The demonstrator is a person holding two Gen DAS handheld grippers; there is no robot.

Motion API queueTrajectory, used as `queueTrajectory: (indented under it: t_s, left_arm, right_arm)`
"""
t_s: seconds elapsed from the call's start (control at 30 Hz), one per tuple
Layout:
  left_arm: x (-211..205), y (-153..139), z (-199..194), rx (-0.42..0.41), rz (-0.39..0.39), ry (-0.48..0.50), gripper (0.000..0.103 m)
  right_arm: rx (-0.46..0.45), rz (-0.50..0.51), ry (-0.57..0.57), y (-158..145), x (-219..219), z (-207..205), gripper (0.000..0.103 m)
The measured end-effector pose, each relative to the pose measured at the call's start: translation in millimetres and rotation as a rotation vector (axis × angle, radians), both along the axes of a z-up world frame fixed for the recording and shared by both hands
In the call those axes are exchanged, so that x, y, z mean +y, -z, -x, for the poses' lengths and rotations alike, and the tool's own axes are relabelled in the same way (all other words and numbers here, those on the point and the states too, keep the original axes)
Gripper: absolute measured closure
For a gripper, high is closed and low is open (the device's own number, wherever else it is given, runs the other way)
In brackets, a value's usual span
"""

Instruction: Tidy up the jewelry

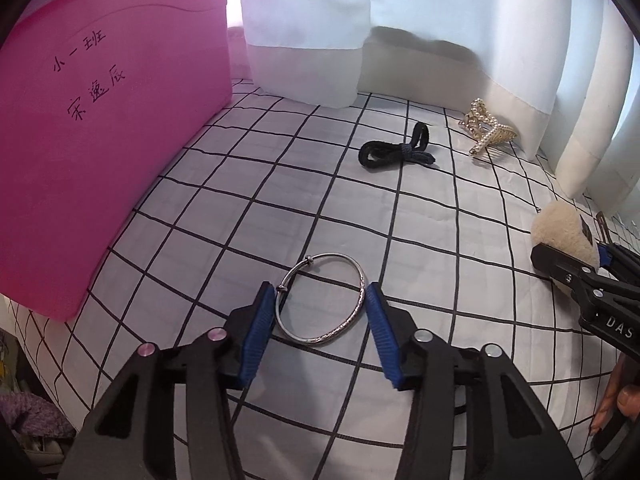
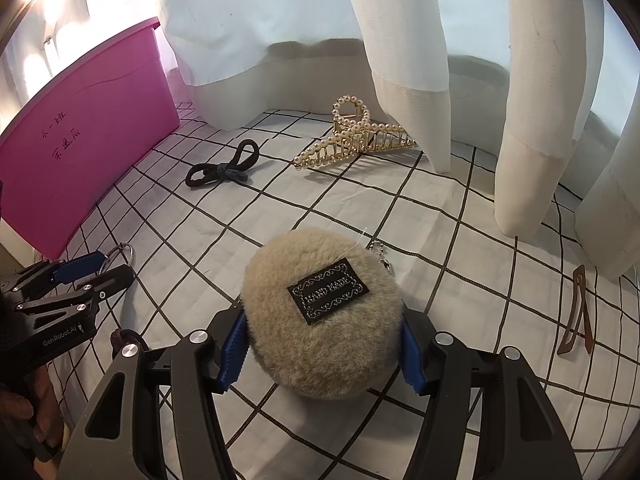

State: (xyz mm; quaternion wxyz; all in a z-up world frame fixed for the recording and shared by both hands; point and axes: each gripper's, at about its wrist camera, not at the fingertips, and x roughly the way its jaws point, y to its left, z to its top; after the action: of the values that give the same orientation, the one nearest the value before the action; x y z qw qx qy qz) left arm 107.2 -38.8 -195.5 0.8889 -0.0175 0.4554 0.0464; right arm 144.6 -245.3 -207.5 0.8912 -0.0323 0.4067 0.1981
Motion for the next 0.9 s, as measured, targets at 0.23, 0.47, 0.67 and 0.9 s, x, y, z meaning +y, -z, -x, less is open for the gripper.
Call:
queueTrajectory:
  t_s: [0.23, 0.47, 0.67, 0.9]
  left_arm:
    - [-0.3, -0.4, 1.1, -0.002, 0.012, -0.012, 0.058]
    - [-3.1, -7.1, 9.0, -0.026, 0.031, -0.004, 0.058]
    - [-1.8, -22.7, 13.0, -0.058, 0.057, -0.013, 0.058]
    - [0.3, -67.0, 24.7, -0.130, 0.089, -0.039, 0.058]
  right_arm:
    - [0.001, -0.003, -0.009, 0.0, -0.6, 0.9, 0.043]
    - [-0.003, -0.007, -0.015, -1.3, -0.6, 2.6, 0.043]
    - [-0.022, -0.019, -0.024, -14.0, -0.6, 7.9, 0.043]
    - [-0.075, -0.058, -0.057, -60.8, -6.0, 15.0, 0.043]
